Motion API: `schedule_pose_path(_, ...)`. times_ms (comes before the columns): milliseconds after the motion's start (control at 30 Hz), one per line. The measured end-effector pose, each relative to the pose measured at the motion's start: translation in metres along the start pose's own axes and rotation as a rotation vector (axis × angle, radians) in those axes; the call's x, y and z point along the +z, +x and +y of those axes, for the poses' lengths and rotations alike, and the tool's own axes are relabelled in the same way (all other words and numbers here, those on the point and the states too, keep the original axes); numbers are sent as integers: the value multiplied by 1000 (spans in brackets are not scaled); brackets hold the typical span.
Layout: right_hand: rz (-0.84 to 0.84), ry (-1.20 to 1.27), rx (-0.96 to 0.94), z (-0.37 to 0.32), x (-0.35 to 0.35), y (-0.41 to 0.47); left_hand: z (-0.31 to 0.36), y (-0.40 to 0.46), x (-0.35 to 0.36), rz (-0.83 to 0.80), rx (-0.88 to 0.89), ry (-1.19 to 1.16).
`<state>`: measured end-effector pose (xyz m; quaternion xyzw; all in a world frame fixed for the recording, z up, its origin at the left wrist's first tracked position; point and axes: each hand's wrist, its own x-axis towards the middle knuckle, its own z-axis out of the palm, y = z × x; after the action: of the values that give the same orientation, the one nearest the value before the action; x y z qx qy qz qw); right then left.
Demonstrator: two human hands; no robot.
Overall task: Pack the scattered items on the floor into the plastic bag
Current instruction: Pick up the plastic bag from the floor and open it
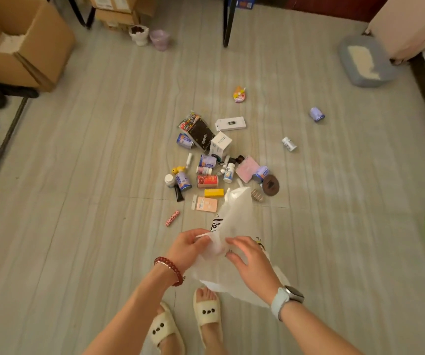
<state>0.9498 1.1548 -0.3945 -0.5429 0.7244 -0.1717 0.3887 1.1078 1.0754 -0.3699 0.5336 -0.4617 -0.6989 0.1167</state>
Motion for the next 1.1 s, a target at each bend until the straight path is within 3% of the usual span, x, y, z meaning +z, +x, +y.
schedule_pose_path(233,63,-138,45,-1,21,-17,-28,-20,-21,28,57,317)
schedule_pose_path(367,116,65,169,-23,41,-22,-52,-42,-22,-6,147,879)
schedule_pose_path(467,70,147,206,-31,51,-26,-76,-48,-27,6,177,1101)
schedule_pose_path(567,-3,57,137,-34,51,-37,-93,-50,-39,31,296,1017)
schedule_pose_path(633,-105,-151,50,-33,44,-43,-99,-47,-47,18,328,958)
schedule_pose_path(700,-217,-345,-15,-32,39,-50,-95,-48,-52,-62,213,791)
schedule_pose_path(767,-217,-484,-143,-26,41,-57,-90,-48,-53,-142,88,567)
schedule_pose_path(800,-206,-504,-175,-22,45,-59,-89,-48,-52,-100,73,473)
schedule_pose_path(933,-113,-462,-136,-9,49,-59,-92,-48,-52,146,38,214)
schedule_pose_path(1033,34,-284,30,-13,49,-54,-89,-56,-46,106,39,222)
schedule_pose_path(1100,71,29,276,-19,47,-48,-88,-64,-43,82,58,295)
